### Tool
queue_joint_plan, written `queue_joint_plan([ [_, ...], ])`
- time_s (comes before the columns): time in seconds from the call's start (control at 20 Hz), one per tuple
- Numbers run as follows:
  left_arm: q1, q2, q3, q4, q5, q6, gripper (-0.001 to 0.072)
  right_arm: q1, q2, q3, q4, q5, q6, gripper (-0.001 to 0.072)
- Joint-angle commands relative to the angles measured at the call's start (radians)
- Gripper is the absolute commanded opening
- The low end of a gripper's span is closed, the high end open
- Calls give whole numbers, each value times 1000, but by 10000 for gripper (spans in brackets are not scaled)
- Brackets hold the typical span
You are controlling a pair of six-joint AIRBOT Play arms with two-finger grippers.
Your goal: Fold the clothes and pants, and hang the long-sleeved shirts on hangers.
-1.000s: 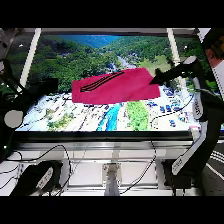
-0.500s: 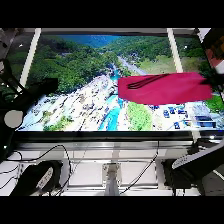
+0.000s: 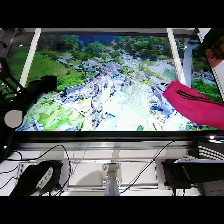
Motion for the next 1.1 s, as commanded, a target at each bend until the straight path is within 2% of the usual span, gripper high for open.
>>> queue_joint_plan([
  [0.0,1,0,1,0,35,0,436,-55,104,-13,-264,17,32,5],
  [0.15,1,-10,1,0,37,0,436,-55,131,-13,-294,17,33,8],
  [0.2,1,-15,1,1,37,0,436,-53,132,-13,-286,17,46,34],
  [0.3,1,-22,1,12,37,0,437,-53,132,-13,-275,18,68,395],
  [0.4,1,-22,1,30,37,0,437,-53,138,-13,-279,17,67,420],
  [0.55,1,-22,1,30,37,0,433,-53,142,-13,-234,16,67,403],
  [0.6,1,-22,1,30,37,0,346,-52,142,-13,-166,16,66,340],
  [0.65,2,-22,1,31,37,0,201,-52,142,-13,-37,16,63,142],
  [0.7,2,-22,1,37,45,0,58,-52,142,-13,135,13,49,12],
  [0.75,2,-22,6,56,48,0,21,-41,142,-13,339,-16,41,8],
  [0.8,2,-22,22,68,48,0,21,-14,142,-13,506,-34,39,7],
  [0.9,2,-25,84,72,47,0,21,93,142,-12,759,-47,16,7],
  [1.05,2,-60,249,71,-69,0,21,317,142,-12,854,-75,14,7],
])
